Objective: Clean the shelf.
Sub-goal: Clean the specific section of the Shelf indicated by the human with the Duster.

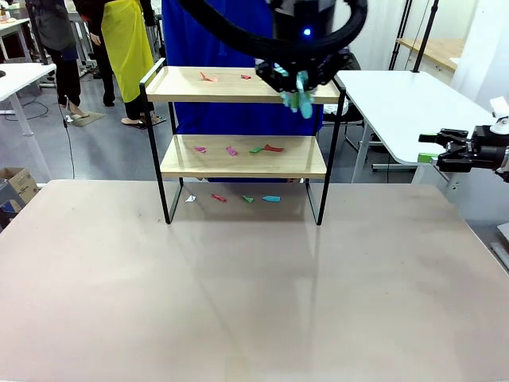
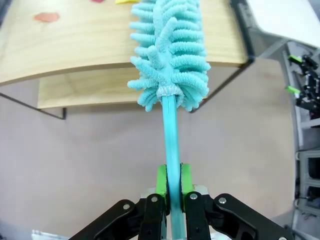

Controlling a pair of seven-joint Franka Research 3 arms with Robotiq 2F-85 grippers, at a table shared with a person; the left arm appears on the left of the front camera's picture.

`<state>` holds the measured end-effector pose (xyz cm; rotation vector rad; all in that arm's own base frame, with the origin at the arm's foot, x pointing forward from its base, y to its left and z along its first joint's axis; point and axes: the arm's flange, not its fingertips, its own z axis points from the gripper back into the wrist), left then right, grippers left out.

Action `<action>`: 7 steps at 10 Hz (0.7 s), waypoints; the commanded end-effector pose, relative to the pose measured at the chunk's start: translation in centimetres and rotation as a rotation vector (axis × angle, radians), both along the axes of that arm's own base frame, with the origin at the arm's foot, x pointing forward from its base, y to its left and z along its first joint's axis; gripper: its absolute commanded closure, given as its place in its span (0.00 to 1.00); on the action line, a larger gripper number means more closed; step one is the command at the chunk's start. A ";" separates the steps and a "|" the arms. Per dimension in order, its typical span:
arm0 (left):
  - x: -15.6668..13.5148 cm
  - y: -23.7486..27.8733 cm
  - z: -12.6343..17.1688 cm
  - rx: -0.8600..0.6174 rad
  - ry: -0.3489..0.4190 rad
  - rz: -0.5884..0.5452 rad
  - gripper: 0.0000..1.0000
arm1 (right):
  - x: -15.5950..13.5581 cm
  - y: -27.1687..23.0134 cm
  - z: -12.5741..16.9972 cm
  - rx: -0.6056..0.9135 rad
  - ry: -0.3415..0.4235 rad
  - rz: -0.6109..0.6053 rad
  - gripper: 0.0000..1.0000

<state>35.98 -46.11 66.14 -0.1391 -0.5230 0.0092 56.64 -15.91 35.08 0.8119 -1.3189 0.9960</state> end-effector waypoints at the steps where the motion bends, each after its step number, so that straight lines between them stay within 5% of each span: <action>1: -0.2 3.4 0.9 0.057 0.039 0.024 0.87 | 0.0 0.1 0.4 0.000 0.017 -0.003 0.00; 4: 0.1 8.9 0.8 0.248 0.080 0.056 0.87 | 0.0 0.1 0.4 0.000 0.017 -0.003 0.00; 7: -0.8 13.7 0.9 0.496 0.016 0.094 0.87 | 0.0 0.1 0.4 0.000 0.017 -0.003 0.00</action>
